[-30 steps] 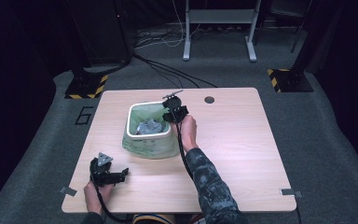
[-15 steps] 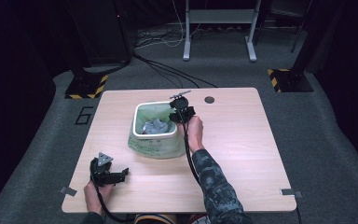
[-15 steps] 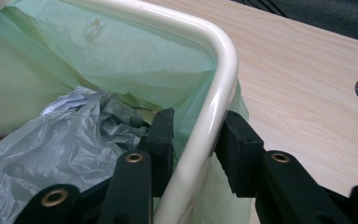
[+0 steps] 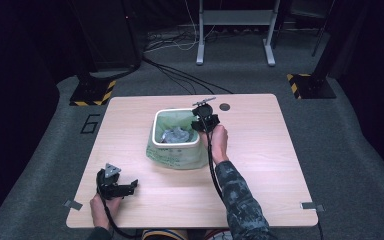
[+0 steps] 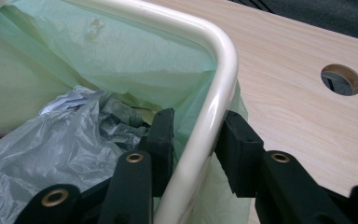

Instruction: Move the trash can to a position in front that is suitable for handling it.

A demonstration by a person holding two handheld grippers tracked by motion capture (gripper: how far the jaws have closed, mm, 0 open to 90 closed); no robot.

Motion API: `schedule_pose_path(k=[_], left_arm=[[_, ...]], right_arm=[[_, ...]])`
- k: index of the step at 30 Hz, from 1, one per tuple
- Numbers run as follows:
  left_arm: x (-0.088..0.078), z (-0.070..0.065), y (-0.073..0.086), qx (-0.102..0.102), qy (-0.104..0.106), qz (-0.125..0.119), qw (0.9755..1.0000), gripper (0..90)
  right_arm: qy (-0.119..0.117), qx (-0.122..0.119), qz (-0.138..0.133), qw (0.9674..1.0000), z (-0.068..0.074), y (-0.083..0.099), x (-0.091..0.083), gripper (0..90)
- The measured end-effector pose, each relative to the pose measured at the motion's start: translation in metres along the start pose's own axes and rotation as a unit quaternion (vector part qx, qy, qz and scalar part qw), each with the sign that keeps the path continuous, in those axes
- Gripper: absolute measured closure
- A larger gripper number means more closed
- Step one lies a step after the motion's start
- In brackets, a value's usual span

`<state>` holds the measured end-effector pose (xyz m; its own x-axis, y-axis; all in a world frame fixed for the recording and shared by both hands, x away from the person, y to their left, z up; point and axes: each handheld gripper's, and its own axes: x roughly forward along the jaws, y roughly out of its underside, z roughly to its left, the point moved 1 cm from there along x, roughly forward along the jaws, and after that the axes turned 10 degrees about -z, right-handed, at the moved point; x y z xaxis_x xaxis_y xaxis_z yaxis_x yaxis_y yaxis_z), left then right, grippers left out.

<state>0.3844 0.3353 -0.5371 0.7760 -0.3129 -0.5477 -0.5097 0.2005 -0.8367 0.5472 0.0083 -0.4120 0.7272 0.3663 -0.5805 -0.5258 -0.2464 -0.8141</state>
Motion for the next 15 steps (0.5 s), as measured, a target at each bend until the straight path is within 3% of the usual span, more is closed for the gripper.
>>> schedule_pose_path(k=[15], left_arm=[[0.0, 0.0, 0.0, 0.002, 0.0, 0.0, 1.0, 8.2]], right_arm=[[0.013, 0.014, 0.0, 0.9998, -0.02, 0.008, -0.012, 66.8]])
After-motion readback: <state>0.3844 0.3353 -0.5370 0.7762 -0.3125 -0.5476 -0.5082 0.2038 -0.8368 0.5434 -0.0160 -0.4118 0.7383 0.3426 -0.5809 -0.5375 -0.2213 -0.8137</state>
